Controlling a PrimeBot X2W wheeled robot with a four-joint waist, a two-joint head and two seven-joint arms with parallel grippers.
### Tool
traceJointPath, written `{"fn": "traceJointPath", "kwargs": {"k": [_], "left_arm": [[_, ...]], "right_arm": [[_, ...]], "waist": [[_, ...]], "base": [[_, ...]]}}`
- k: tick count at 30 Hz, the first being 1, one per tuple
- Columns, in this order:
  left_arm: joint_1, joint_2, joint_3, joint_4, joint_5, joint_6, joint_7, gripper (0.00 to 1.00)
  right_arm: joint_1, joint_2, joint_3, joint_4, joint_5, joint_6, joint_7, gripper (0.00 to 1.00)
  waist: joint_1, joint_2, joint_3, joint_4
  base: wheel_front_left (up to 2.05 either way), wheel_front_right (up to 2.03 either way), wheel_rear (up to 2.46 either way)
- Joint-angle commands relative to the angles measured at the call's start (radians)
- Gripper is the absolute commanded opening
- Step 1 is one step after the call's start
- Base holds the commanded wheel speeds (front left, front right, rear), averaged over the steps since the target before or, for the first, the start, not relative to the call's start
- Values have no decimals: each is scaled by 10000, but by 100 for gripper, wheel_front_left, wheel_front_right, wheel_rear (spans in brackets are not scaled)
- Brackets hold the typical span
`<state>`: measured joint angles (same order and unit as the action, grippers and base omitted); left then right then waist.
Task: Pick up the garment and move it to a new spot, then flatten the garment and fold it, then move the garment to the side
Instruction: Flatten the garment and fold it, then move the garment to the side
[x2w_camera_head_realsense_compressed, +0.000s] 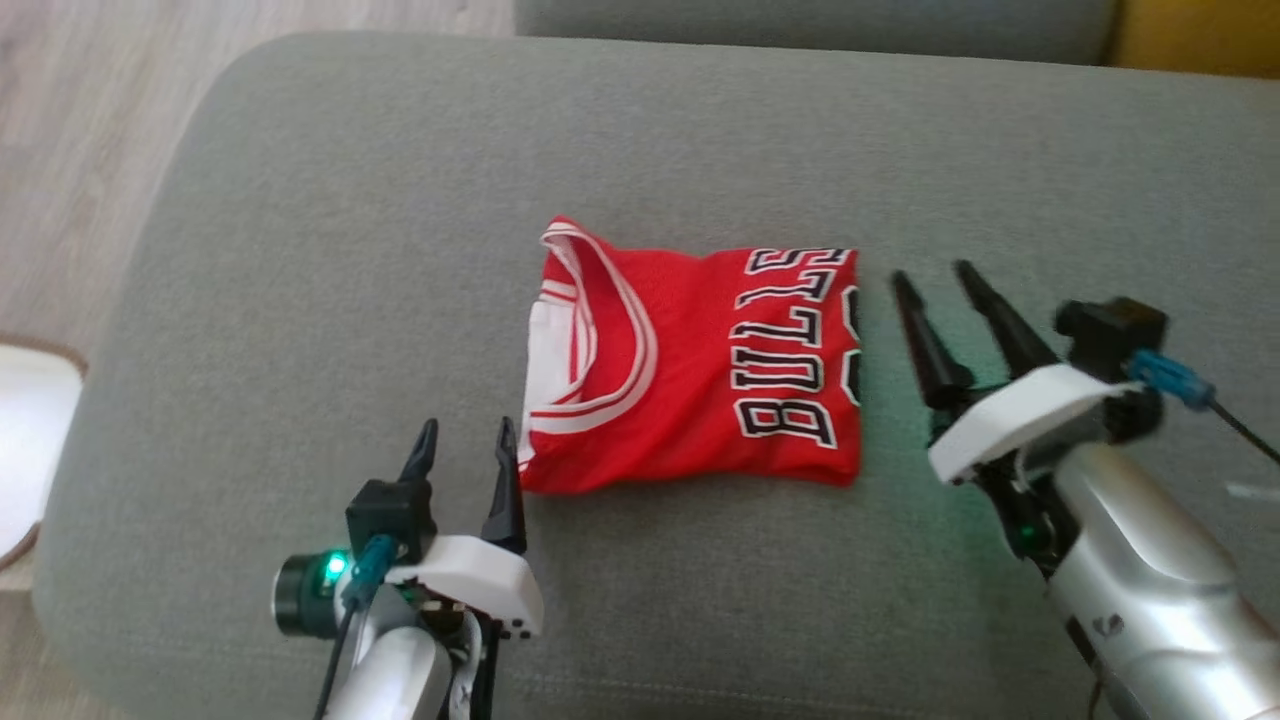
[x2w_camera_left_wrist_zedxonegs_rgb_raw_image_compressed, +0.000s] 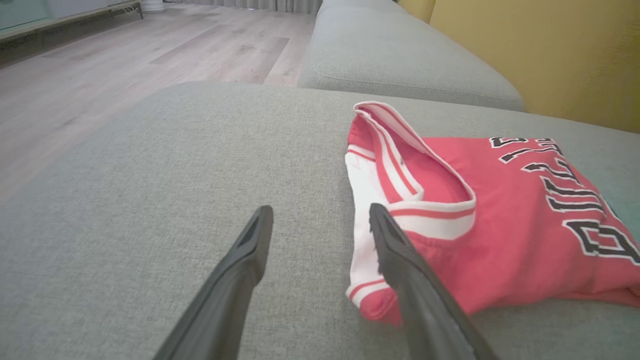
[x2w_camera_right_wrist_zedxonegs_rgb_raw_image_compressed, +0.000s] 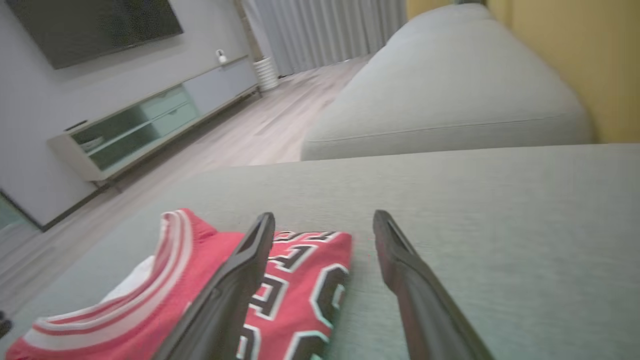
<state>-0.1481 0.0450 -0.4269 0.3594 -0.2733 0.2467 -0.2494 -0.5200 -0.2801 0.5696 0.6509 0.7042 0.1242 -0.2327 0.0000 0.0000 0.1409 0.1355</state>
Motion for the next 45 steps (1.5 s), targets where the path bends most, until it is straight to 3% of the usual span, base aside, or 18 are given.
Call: {"fn": "traceJointPath", "kwargs": {"k": [1,5,10,16,25,37,45], "left_arm": [[-297,52,403,-270,84,39,-124,100],[-223,52,696,-171,321,-6,-124,100],[-26,52,1013,-89,493,-41,-124,100],[269,52,1406,35,726,-121,-124,100],[681,52,1863,79,1009,-259,-124,100],[903,52,2052,47,1043,-306,-124,100],[659,52,1802,-57,996,-342,-124,100]], "right_arm": [[-50,125,-9,-233,-127,65,-142,100],[366,523,-1776,305,-1488,65,-280,100],[1131,1085,-3540,-61,-2845,65,-287,100],[2062,1751,-4865,-468,-4068,65,-289,100],[2908,2212,-5361,-955,-5063,65,-290,100],[3219,2295,-5135,-1088,-4749,65,-290,100],[2984,2297,-4652,-971,-4472,65,-290,100]], "waist": [[0,0,-60,-122],[0,0,-200,-420],[0,0,-414,-673],[0,0,-762,-902],[0,0,-1236,-1200],[0,0,-1354,-1340],[0,0,-869,-1087]], "base": [[0,0,0],[0,0,0],[0,0,0],[0,0,0],[0,0,0],[0,0,0],[0,0,0]]}}
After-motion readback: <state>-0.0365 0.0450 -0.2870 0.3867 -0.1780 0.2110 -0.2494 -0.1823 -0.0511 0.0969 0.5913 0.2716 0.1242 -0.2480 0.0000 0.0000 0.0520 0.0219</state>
